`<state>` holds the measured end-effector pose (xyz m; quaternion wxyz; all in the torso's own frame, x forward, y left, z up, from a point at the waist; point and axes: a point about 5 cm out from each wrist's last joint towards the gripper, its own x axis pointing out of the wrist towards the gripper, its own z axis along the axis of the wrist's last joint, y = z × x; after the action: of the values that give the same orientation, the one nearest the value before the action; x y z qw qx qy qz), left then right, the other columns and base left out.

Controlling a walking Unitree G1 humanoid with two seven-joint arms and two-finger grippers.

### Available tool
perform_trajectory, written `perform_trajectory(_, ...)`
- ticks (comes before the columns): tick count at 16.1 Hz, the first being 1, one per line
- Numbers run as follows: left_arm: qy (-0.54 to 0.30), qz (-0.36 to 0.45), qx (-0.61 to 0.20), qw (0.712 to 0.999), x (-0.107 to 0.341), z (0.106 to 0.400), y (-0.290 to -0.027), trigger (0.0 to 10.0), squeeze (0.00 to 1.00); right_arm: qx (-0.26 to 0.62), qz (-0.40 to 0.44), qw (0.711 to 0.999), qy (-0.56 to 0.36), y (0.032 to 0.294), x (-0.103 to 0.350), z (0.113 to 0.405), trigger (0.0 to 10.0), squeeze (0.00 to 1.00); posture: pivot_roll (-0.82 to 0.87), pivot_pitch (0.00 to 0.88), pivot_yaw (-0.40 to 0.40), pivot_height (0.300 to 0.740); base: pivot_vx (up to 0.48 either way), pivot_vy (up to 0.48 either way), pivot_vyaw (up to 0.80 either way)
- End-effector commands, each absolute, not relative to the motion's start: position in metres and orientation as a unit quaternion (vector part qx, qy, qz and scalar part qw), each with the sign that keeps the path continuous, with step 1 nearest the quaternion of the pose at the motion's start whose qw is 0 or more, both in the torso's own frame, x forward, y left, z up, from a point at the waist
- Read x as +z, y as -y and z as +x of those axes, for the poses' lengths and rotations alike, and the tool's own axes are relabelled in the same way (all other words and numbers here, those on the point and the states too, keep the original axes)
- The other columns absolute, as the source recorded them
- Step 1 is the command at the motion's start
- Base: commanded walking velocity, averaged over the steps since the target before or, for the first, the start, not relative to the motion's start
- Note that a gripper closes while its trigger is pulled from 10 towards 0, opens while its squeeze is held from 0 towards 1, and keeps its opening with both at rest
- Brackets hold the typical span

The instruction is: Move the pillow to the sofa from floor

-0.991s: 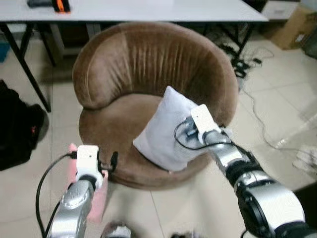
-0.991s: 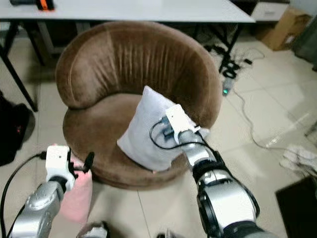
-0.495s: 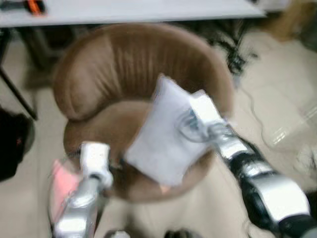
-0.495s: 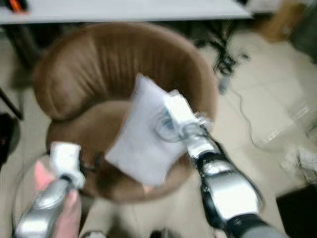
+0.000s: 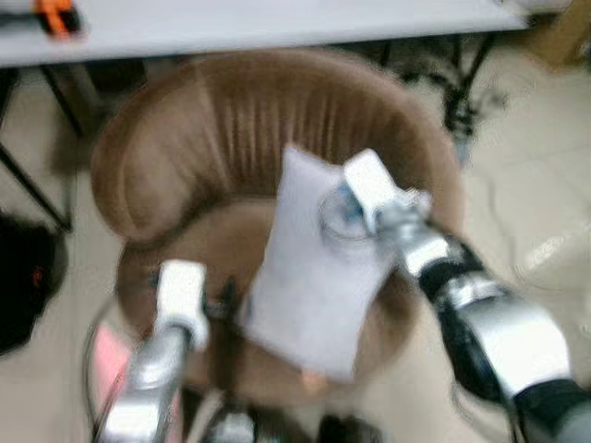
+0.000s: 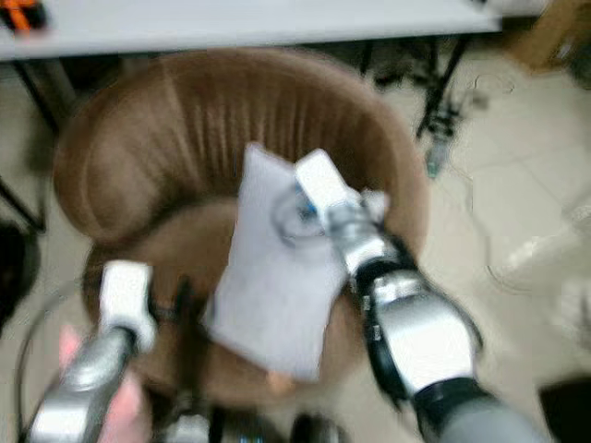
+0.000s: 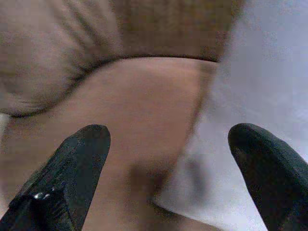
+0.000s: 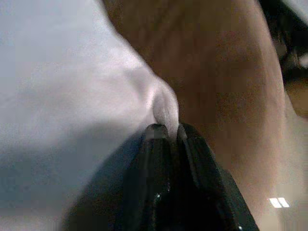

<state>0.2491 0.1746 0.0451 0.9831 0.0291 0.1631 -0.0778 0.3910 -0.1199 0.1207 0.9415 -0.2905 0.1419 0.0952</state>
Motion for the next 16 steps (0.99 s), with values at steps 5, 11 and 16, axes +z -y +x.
perform_trajectory(5, -0.173, 0.039, -0.064, 0.982, 0.047, 0.235, -0.183, 10.0, 0.00, 0.112, -0.329, 0.924, -0.160, 0.104, 0.115, 0.388, 10.0, 0.00, 0.36, 0.211, -0.079, 0.740, 0.000, 0.000, 0.00)
perform_trajectory(11, -0.176, 0.042, -0.021, 0.983, 0.055, 0.209, -0.200, 10.0, 0.00, 0.119, -0.336, 0.918, -0.174, 0.091, 0.108, 0.383, 10.0, 1.00, 0.46, 0.303, -0.076, 0.740, 0.000, 0.000, 0.00)
perform_trajectory(16, -0.185, 0.039, -0.008, 0.982, 0.057, 0.193, -0.201, 10.0, 0.00, 0.122, -0.340, 0.916, -0.175, 0.085, 0.108, 0.383, 10.0, 1.00, 0.48, 0.335, -0.085, 0.740, 0.000, 0.000, 0.00)
